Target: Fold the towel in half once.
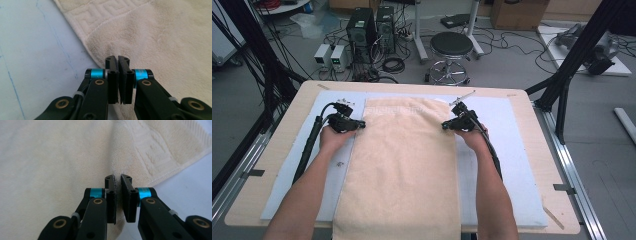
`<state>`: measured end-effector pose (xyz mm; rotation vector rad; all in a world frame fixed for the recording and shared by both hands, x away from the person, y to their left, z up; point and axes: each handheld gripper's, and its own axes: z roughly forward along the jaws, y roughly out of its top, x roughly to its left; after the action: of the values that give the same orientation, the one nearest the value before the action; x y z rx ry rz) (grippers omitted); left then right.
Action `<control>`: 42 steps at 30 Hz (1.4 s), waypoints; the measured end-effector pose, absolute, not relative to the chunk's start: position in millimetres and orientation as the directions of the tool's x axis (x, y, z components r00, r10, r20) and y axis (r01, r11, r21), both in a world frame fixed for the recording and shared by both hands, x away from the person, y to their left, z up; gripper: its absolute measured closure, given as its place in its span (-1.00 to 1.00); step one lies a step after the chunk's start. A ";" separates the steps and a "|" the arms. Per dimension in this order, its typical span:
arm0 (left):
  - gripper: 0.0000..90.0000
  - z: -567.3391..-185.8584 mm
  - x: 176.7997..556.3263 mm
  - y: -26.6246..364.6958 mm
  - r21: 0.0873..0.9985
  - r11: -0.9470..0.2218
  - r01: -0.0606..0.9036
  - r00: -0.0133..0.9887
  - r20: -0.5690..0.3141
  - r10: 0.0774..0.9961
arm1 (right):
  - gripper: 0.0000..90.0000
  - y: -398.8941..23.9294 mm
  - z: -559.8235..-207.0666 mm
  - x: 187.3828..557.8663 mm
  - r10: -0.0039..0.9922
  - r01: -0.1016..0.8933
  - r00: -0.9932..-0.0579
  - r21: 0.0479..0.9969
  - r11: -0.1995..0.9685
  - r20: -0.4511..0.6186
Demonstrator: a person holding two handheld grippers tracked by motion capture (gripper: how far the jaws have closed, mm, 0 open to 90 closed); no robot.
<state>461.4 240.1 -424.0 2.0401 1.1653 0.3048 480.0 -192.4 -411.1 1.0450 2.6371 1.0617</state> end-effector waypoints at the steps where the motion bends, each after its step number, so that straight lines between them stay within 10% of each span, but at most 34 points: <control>1: 0.92 -419.9 459.9 242.2 0.722 -0.289 0.629 0.561 -0.163 0.812 | 0.86 -193.4 -408.5 479.0 0.635 0.553 -0.760 0.656 0.514 0.142; 19: 0.92 -360.5 417.2 262.3 0.832 -0.264 0.488 0.654 -0.148 0.741 | 0.87 -208.3 -354.8 441.9 0.545 0.434 -0.828 0.764 0.477 0.130; 32: 0.89 -378.1 263.2 285.5 0.878 -0.298 0.374 0.788 -0.131 0.602 | 0.80 -212.6 -348.0 293.2 0.369 0.239 -0.929 0.794 0.559 0.019; 42: 0.25 -404.2 256.0 280.6 0.810 -0.408 0.421 0.801 -0.122 0.586 | 0.18 -217.5 -386.0 276.8 0.406 0.317 -0.910 0.767 0.558 0.081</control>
<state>256.0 280.6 -404.2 2.0601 0.7453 0.2244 276.8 -217.5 -386.0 0.6232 2.6787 1.2870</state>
